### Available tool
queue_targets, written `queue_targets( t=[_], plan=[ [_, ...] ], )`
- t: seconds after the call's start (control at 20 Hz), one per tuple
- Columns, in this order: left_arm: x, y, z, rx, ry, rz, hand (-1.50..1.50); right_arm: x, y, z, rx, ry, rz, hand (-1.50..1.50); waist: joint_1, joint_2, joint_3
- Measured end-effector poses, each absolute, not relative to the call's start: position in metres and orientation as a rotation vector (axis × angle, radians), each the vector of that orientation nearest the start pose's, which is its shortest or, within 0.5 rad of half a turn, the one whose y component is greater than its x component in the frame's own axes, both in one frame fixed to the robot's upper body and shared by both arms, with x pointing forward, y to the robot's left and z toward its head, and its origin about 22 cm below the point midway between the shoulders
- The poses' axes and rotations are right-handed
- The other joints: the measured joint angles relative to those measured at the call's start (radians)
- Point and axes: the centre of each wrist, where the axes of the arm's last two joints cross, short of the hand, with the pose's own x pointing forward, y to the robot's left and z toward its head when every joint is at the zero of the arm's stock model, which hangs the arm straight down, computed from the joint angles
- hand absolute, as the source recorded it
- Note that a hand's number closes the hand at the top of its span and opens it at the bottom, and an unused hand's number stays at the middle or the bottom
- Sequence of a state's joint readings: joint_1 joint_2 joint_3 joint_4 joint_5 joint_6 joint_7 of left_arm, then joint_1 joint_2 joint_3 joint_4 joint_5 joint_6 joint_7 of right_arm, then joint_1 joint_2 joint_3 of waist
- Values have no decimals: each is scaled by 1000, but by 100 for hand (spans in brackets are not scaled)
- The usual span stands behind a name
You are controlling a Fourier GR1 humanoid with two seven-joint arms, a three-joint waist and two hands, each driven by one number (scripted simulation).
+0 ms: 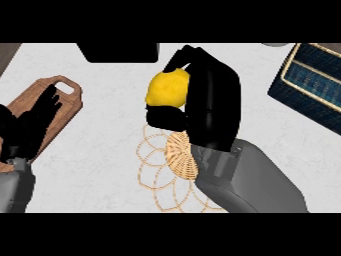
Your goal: Pick the lemon from the placemat and place it in the basket
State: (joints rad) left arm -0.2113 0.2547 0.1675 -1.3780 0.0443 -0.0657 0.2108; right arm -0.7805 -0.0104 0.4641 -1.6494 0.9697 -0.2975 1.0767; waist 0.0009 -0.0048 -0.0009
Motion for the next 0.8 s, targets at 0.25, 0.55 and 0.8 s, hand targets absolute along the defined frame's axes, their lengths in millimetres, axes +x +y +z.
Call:
queue_targets(
  t=[0.25,0.55,0.8],
  plan=[
    [291,319,37,196,-1383,-83,0,302,-50,248,-927,-1689,256,150,1,1,0],
    [295,316,39,187,-1379,-75,0,334,-78,287,-1035,-1653,172,150,2,4,0],
    [296,319,42,194,-1384,-80,0,363,-106,300,-1159,-1569,131,150,6,6,0]
  ],
)
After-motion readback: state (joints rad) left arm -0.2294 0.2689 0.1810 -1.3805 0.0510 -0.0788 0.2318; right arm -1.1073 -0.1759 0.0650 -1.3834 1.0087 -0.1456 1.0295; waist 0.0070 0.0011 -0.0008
